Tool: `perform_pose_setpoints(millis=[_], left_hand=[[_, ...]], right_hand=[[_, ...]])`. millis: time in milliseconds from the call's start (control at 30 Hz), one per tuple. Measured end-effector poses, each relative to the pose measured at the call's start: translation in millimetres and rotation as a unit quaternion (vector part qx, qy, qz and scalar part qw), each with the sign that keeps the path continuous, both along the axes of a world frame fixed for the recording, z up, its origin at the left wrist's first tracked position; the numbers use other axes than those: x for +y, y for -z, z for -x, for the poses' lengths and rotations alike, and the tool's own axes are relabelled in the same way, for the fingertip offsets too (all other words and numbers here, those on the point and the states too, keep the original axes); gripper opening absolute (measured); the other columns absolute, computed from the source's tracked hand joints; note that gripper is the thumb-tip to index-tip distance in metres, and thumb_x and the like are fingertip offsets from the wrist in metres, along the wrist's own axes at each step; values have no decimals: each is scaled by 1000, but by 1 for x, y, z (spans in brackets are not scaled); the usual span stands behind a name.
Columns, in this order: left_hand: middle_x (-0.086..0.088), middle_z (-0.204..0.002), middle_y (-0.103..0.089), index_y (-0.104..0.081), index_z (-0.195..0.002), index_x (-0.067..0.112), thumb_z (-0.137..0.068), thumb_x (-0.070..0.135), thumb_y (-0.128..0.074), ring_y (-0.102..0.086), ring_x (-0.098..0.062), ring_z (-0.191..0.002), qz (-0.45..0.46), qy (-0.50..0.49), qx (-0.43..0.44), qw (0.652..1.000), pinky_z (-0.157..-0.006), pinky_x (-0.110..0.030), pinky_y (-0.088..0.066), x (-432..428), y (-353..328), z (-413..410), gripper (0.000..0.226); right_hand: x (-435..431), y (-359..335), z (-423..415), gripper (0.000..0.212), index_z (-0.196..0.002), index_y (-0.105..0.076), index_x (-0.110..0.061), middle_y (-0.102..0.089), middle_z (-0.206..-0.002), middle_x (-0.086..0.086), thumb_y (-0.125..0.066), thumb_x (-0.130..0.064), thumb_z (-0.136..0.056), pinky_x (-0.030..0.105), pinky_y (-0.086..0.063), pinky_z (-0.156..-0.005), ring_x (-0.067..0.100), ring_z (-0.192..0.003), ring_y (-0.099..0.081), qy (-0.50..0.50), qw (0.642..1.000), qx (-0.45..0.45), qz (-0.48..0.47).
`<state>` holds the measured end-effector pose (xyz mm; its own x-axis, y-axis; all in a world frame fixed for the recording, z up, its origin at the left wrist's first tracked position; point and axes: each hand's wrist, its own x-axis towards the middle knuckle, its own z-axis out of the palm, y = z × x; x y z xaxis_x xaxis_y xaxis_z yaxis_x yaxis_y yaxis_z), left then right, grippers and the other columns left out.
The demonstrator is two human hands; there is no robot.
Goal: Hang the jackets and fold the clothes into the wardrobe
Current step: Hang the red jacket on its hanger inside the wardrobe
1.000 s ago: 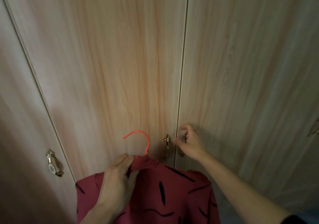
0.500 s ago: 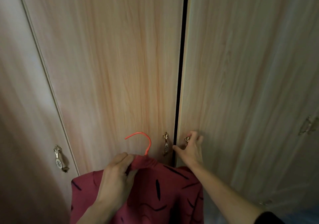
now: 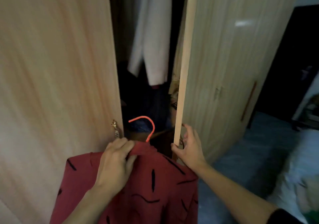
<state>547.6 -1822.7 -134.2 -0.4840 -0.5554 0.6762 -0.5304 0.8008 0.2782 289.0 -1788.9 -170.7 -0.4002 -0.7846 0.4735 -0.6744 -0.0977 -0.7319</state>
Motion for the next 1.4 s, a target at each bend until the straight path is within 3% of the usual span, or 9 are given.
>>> perform_pose_setpoints(millis=[100, 233, 400, 600, 767, 1033, 1167, 1300, 1400], left_hand=[[12, -81, -48, -62, -94, 22, -84, 30, -52, -50, -16, -77, -2, 67, 7, 998, -69, -31, -39, 6, -2, 35, 17], [11, -89, -54, -57, -104, 32, -84, 28, -55, -56, -17, -85, -24, 145, -3, 989, -76, -35, -45, 13, -3, 75, 20], [19, -85, -47, -57, -102, 35, -82, 30, -58, -54, -12, -80, -18, 183, -20, 983, -74, -26, -41, 21, -13, 122, 20], [19, -83, -45, -57, -99, 36, -87, 33, -58, -49, -7, -78, 4, 212, -34, 977, -69, -30, -42, 29, -21, 184, 13], [20, -83, -49, -59, -101, 36, -88, 36, -55, -51, -7, -77, 12, 199, -11, 980, -70, -23, -39, 31, -24, 235, 14], [41, -94, -49, -67, -100, 32, -84, 35, -58, -46, 17, -91, -1, 170, 18, 985, -76, -13, -36, 41, -11, 284, 19], [41, -96, -52, -68, -98, 33, -82, 32, -60, -52, 14, -90, -14, 160, 42, 986, -79, -11, -40, 42, -14, 293, 17], [40, -95, -54, -66, -99, 33, -75, 18, -68, -54, 6, -85, -36, 121, 58, 990, -78, -14, -41, 41, -15, 296, 28], [27, -83, -54, -68, -91, 28, -74, 15, -67, -54, 3, -77, -38, 88, 76, 992, -70, -13, -39, 40, -16, 293, 22]], right_hand=[[30, -3, 31, 63, -133, -50, -11, -48, -106, -1, -78, -12, -77, -1, -38, -83, -18, -93, -48, 24, 998, 60, -18], [54, -7, 68, 47, -121, -52, -12, -45, -109, -1, -73, -30, -83, 30, -50, -84, 11, -98, -52, 79, 976, 187, -75], [74, -9, 103, 124, -154, 17, -29, 5, -165, 5, -80, -18, -77, 26, -51, -71, 24, -127, -48, 129, 966, 221, -31], [93, -8, 165, 108, -156, -11, -7, -1, -165, 11, -71, 8, -68, 28, -47, -97, 27, -148, -24, 183, 939, 291, -19], [107, -21, 229, 101, -157, -2, -9, 10, -165, 3, -69, -14, -82, 35, -42, -106, 19, -152, -3, 182, 936, 295, -55], [108, -51, 285, 97, -155, 7, -6, 22, -162, 8, -63, -28, -91, 30, -48, -89, 24, -128, -48, 126, 940, 287, -136], [118, -44, 282, 95, -156, 7, -12, 25, -162, 1, -61, -33, -93, 25, -44, -92, 23, -134, -42, 77, 950, 280, -115], [126, -50, 271, 58, -150, -36, -13, -32, -158, 4, -54, -33, -98, 30, -35, -114, 14, -139, -37, 57, 974, 221, 2], [129, -55, 248, 39, -119, -66, -22, -67, -112, -7, -53, -49, -95, 31, -51, -88, 7, -102, -61, -8, 983, 181, 27]])
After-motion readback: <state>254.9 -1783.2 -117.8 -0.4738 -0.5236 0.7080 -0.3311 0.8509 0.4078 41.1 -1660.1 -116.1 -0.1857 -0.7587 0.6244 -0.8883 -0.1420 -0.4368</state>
